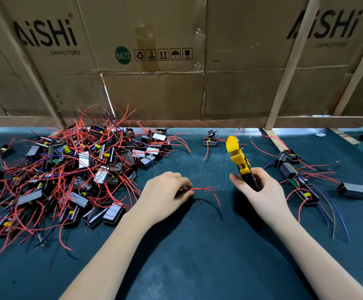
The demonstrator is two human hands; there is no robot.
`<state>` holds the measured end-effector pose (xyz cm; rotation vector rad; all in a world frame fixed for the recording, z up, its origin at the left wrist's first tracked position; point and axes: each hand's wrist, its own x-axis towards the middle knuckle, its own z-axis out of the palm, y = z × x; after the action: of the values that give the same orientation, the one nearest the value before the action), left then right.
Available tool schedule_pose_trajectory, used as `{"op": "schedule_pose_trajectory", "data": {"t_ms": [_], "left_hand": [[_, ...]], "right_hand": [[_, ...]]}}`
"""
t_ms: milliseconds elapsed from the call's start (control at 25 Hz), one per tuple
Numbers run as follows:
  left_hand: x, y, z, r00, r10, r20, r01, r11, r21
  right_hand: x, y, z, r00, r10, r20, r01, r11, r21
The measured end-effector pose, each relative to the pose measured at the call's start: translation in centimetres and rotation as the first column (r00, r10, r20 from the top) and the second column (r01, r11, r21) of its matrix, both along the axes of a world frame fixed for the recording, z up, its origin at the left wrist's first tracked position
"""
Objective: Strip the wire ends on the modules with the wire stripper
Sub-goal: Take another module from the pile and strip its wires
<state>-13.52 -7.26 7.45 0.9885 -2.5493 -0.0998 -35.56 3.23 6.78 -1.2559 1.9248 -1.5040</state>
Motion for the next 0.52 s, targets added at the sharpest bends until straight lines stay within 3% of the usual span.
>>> {"op": "schedule_pose_trajectory", "data": {"t_ms": [120,200,280,320,400,440,520], "left_hand": [[0.2,0.4,0.5,0.995,-0.082,-0.053,0.081,0.996,-0.021],[0.5,0.7,1.7,0.951,-0.148,-0.27,0.116,0.985,-0.13],[1.2,0.8,2.8,0.799,-0.137,-0.586,0.073,0.989,-0.131],[1.7,0.8,3.3,0.671,-0.082,-0.737,0.105,0.994,-0.014],[2.7,0.6,4.2,0.483,0.051,-0.874,0.215,0.961,0.174],[3.1,0.5,4.5,0.455,0.087,-0.886,0.182,0.965,0.189],[3.9,-0.2,4.4,0.498,0.136,-0.856,-0.051,0.991,0.127]], "right_hand": [[0.4,-0.1,0.0,1.0,-0.013,-0.004,0.013,1.0,0.025],[0.0,0.1,0.0,1.0,0.0,-0.008,0.0,1.0,-0.001],[-0.5,0.2,0.0,0.999,0.009,0.034,-0.008,0.999,-0.038],[-0.7,0.2,0.0,0.996,0.011,0.088,-0.005,0.998,-0.062],[-1.0,0.0,0.2,0.966,0.006,0.258,0.024,0.993,-0.114],[-1.3,-0.2,0.2,0.939,0.007,0.343,0.041,0.991,-0.131],[-1.8,-0.5,0.2,0.892,0.006,0.452,0.062,0.989,-0.135]]}}
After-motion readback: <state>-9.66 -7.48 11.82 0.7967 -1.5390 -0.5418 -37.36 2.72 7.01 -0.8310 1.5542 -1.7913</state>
